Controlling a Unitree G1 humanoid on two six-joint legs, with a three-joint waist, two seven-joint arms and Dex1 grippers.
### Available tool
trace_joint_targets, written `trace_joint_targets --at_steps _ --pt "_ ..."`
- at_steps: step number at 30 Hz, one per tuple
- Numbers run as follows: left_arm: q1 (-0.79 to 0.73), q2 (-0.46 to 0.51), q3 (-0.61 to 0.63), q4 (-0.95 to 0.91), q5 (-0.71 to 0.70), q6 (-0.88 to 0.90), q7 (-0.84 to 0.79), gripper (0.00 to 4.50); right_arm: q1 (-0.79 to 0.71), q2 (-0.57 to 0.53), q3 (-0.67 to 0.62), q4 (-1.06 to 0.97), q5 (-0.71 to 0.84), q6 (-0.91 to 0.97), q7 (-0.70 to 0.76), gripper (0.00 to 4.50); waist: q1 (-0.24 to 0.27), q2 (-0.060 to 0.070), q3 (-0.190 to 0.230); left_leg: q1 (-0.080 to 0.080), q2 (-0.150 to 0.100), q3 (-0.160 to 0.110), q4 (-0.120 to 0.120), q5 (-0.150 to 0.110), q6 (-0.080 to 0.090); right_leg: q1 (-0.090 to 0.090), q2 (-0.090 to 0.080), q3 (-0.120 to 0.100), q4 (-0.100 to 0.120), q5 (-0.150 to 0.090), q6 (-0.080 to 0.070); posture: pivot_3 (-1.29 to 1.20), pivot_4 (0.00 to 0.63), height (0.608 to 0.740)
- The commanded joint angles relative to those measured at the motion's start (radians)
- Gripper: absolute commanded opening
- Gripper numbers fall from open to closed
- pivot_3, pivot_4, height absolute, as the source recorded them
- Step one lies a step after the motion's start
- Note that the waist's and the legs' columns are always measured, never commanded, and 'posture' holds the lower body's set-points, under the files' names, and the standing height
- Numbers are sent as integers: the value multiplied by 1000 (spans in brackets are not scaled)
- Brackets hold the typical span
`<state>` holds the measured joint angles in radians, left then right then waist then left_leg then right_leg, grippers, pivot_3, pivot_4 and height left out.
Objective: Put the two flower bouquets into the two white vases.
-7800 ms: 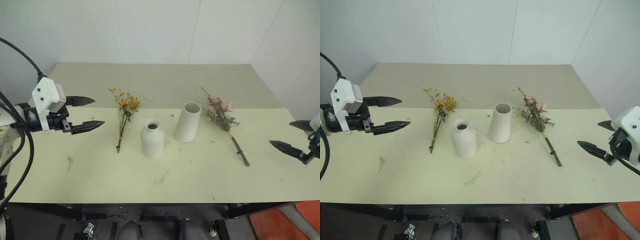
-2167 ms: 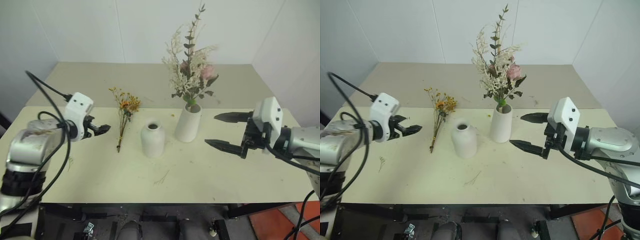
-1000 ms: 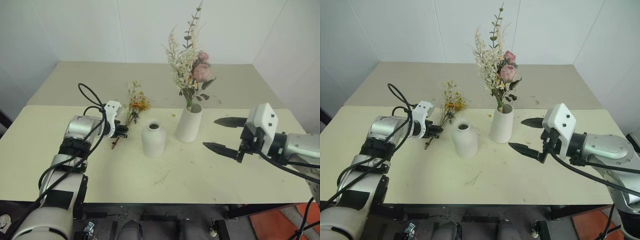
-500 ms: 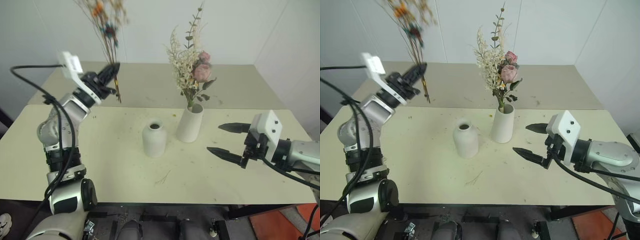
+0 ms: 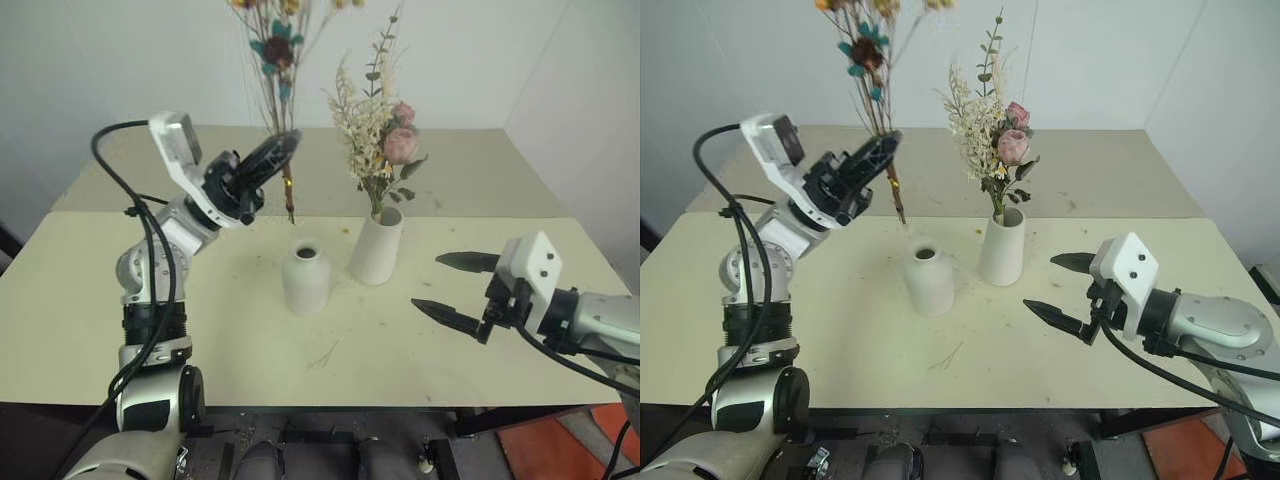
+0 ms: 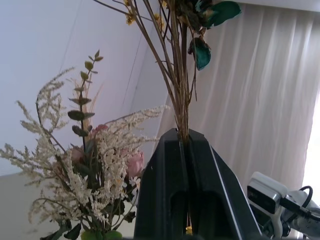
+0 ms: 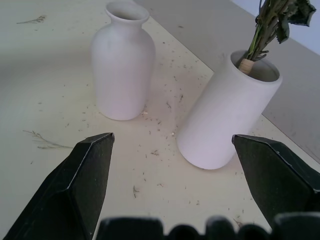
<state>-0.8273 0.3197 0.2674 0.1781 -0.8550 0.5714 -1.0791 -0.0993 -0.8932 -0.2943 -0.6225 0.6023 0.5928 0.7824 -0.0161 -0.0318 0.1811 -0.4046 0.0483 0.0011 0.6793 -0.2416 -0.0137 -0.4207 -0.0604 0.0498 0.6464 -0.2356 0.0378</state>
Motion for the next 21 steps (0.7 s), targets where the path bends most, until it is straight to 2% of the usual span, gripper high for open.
trace_joint_targets --at_steps 1,9,21 --pt "14 17 -30 28 38 -68 -91 33 9 6 -49 -44 -6 -31 -17 4500 -1 0 0 0 0 0 0 0 0 0 0 0 0 0 0 0 150 740" --pt "-8 4 -77 162 120 -162 -171 33 16 19 -47 -48 -15 -46 -33 4500 3 0 0 0 0 0 0 0 0 0 0 0 0 0 0 0 150 740" --pt "9 -47 -108 223 166 -249 -227 33 26 26 -40 -26 -25 -108 -16 4500 3 0 0 0 0 0 0 0 0 0 0 0 0 0 0 0 150 740"
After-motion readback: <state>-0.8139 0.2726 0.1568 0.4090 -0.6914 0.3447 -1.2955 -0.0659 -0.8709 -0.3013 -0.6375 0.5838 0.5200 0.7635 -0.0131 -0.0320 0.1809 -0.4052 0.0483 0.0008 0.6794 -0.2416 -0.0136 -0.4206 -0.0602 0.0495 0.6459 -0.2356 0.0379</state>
